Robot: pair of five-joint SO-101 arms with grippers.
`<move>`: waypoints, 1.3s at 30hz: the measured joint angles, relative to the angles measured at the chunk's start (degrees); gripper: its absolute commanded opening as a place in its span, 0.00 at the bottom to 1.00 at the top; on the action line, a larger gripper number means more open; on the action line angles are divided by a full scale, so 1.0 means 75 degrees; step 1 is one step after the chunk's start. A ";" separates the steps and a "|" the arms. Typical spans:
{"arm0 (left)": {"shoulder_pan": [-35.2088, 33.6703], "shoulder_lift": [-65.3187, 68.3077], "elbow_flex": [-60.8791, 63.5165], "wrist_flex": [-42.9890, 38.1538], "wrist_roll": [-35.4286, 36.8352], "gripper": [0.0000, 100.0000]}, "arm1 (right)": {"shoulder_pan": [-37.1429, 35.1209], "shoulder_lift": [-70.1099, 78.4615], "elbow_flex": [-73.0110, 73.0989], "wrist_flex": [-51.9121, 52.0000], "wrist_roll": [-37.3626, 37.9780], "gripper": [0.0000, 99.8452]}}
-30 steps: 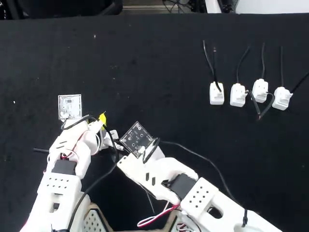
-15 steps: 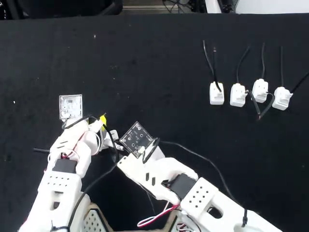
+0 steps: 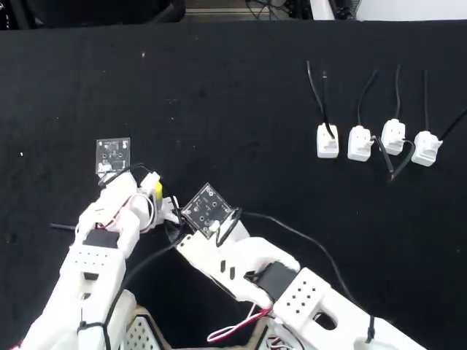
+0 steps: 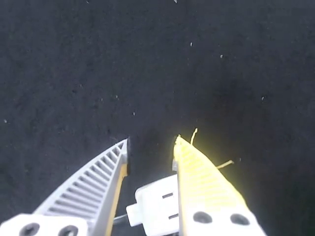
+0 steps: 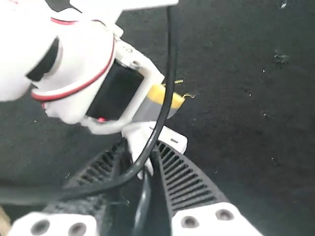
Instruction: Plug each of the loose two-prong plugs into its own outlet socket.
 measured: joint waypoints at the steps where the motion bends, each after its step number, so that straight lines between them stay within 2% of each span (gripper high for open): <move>1: -0.0070 -0.0129 0.0012 0.0000 0.0000 0.16 | -0.0035 -0.0012 -0.0012 0.0164 0.0047 0.01; 7: -0.0703 -0.1418 0.0023 0.0410 0.0059 0.16 | 0.0399 -0.0117 -0.0035 0.1055 0.0141 0.01; 12: -0.1008 -0.2907 0.0258 0.1149 0.0188 0.16 | 0.0610 -0.0117 -0.0059 0.1160 0.0141 0.01; 17: -0.1430 -0.3915 0.0281 0.1887 0.0176 0.16 | 0.1090 -0.0117 -0.0938 0.2098 0.0141 0.01; 20: -0.1453 -0.3880 0.0281 0.1969 -0.0293 0.16 | 0.1160 -0.0105 -0.1325 0.2508 0.0141 0.01; 25: -0.1442 -0.2520 -0.0281 0.1981 -0.0469 0.16 | 0.1172 0.0785 -0.1911 0.2649 0.0141 0.01; 33: -0.1629 0.1758 -0.2192 0.2004 -0.0621 0.16 | 0.1582 0.3083 -0.3200 0.3012 -0.0211 0.01; 36: -0.1864 0.3106 -0.2954 0.2426 -0.0879 0.16 | 0.1606 0.3657 -0.3540 0.3223 -0.0211 0.01; 39: -0.2016 0.4149 -0.3880 0.3317 -0.0891 0.16 | 0.1594 0.3938 -0.3681 0.3270 -0.0211 0.01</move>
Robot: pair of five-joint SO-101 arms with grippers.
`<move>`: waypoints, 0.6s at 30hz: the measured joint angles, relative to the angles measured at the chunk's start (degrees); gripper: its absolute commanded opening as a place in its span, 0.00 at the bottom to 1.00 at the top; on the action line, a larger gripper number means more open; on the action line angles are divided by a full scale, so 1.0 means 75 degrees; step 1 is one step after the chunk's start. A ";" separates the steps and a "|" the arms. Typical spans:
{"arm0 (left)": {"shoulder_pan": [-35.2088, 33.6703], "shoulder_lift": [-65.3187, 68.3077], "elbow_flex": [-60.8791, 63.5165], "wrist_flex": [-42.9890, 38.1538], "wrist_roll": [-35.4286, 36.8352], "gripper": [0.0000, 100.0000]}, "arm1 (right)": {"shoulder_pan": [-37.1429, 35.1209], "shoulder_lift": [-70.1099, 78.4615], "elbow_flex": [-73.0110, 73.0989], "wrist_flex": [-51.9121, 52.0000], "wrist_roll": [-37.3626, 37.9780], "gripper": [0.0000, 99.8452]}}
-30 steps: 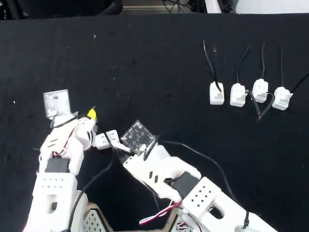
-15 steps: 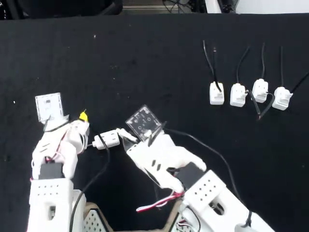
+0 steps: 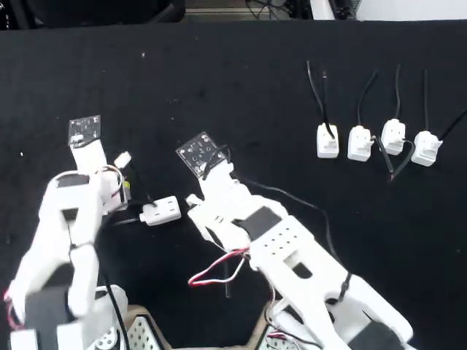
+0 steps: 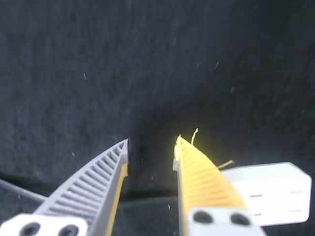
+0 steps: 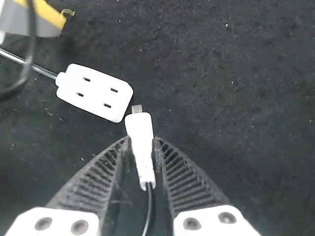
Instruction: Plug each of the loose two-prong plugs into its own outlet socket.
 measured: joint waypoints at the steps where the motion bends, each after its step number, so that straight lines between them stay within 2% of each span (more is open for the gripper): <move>1: 0.0000 0.0316 -0.0316 0.0281 -0.0012 0.16 | 0.0000 0.0012 -0.0012 0.0000 0.0000 0.01; 4: -0.0023 0.1067 -0.0973 0.0797 -0.0059 0.16 | 0.0000 0.0012 -0.0012 0.0000 0.0000 0.01; 8: -0.0012 0.1688 -0.1313 0.0926 -0.0059 0.16 | 0.0000 0.0012 -0.0012 0.0000 0.0000 0.01; 18: 0.1407 0.1711 -0.1371 0.1160 -0.0059 0.16 | 0.0504 0.0012 -0.0012 0.0000 0.0000 0.01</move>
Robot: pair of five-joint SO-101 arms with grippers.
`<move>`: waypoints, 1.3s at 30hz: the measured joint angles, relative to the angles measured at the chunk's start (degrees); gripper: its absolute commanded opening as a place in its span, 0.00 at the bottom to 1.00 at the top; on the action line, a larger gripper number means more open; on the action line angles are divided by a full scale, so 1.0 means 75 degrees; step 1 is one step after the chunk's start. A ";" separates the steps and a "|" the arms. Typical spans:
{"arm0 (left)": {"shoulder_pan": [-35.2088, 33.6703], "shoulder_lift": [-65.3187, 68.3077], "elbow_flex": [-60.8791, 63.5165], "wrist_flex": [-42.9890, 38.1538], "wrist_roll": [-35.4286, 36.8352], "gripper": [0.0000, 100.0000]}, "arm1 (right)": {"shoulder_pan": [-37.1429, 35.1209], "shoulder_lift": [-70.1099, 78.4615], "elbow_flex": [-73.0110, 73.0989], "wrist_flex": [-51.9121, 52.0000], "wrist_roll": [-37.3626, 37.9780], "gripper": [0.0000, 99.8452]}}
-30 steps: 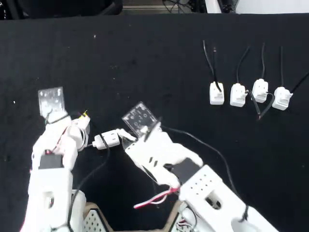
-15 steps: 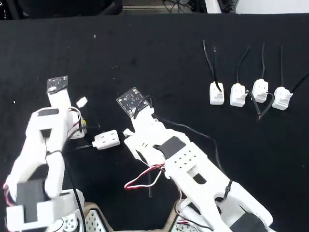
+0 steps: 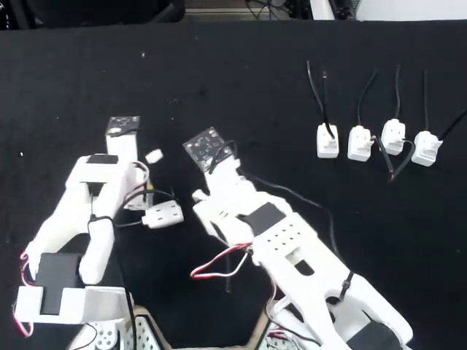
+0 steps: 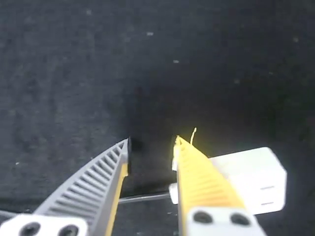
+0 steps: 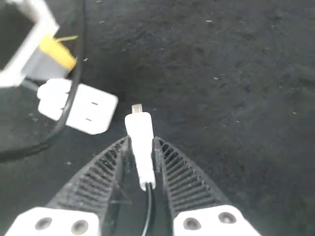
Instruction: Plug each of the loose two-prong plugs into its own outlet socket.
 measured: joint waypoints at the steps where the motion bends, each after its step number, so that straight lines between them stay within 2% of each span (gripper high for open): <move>1: 0.0082 0.0000 0.0000 0.0000 0.0000 0.16 | 0.0105 0.0000 0.0000 0.0000 0.0000 0.01; 6: 0.0621 0.0000 0.0000 0.0035 0.0000 0.16 | 0.0363 0.0000 0.0000 0.0000 0.0000 0.01; 10: 0.0715 -0.0035 0.0000 0.0047 0.0000 0.16 | 0.0363 0.0000 0.0000 0.0000 0.0000 0.01; 17: -0.0141 -0.1360 0.0023 0.0750 0.0000 0.16 | 0.0363 0.0000 0.0000 0.0000 0.0000 0.01; 23: -0.0211 -0.1852 0.0469 0.1160 -0.1114 0.16 | 0.0363 0.0000 0.0000 0.0000 0.0000 0.01; 28: 0.0246 -0.1629 0.0563 0.1571 -0.1758 0.16 | 0.0363 0.0000 0.0000 0.0000 0.0000 0.01; 32: 0.0328 -0.1008 0.0445 0.1477 -0.1805 0.16 | 0.0363 0.0000 0.0000 0.0000 0.0000 0.01; 39: 0.0774 -0.0340 0.0387 0.0856 -0.1196 0.16 | 0.0363 0.0000 0.0000 0.0000 0.0000 0.01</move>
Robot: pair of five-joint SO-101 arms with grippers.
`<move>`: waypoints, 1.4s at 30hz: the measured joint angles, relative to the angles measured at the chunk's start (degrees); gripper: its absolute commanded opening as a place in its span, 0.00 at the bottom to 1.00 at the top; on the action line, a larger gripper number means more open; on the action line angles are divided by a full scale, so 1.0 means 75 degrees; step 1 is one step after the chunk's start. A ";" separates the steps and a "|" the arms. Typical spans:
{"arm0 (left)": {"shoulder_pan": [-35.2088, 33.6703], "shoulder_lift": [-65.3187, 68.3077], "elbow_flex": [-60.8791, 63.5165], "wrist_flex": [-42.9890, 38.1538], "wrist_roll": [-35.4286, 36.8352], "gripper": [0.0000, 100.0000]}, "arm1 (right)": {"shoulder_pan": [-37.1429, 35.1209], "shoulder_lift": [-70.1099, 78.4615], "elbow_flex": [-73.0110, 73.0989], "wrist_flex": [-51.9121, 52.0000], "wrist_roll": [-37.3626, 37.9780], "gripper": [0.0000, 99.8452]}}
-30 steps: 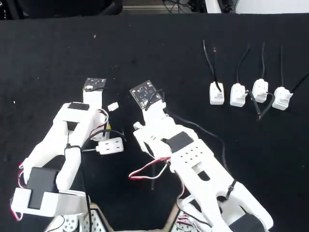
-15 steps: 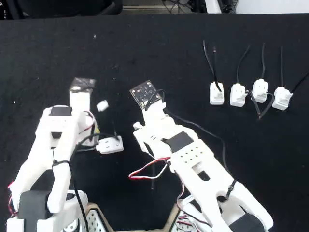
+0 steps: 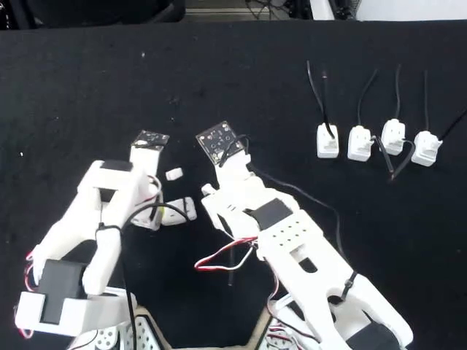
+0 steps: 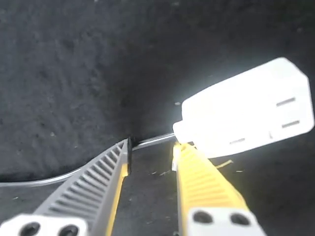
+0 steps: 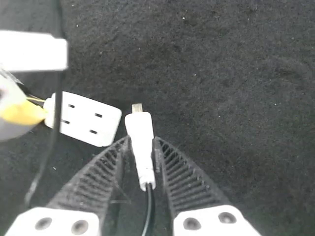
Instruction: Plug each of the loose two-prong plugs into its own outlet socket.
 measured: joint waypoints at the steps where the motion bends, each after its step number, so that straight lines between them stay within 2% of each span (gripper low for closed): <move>1: 0.0129 0.0000 0.0000 -0.0012 0.0094 0.16 | 0.0000 0.0000 0.0000 0.0000 0.0000 0.01; 5: 0.0492 -0.0211 0.0000 -0.0082 0.0328 0.16 | 0.0000 0.0000 0.0000 0.0000 0.0000 0.01; 9: 0.0399 -0.0856 0.0023 0.0047 0.0340 0.16 | 0.0000 0.0000 0.0000 0.0000 0.0000 0.01; 15: -0.0867 -0.2614 -0.0117 0.1090 0.0340 0.16 | 0.0000 0.0000 -0.0094 0.0434 0.0000 0.01; 20: -0.2051 -0.3798 0.0375 0.1149 -0.0281 0.16 | 0.0141 0.0000 -0.0633 0.1301 0.0328 0.01; 23: -0.2813 -0.4067 0.1407 0.0410 -0.0504 0.16 | 0.0176 0.0000 -0.1184 0.1934 0.0527 0.01; 26: -0.3481 -0.4173 0.2626 -0.0832 -0.0539 0.16 | 0.0164 0.0000 -0.1711 0.2473 0.0598 0.01; 30: -0.3704 -0.4208 0.3669 -0.2051 -0.0539 0.16 | 0.0164 0.0000 -0.1993 0.2755 0.0610 0.01; 33: -0.3692 -0.4255 0.3985 -0.2450 -0.0469 0.16 | 0.0164 0.0000 -0.2028 0.2801 0.0610 0.01; 37: -0.3669 -0.4278 0.4009 -0.2520 0.0000 0.16 | 0.0070 0.0000 -0.2028 0.2860 0.0610 0.01; 42: -0.3669 -0.4278 0.4032 -0.2520 0.0117 0.16 | 0.0082 0.0000 -0.2168 0.3364 0.0610 0.01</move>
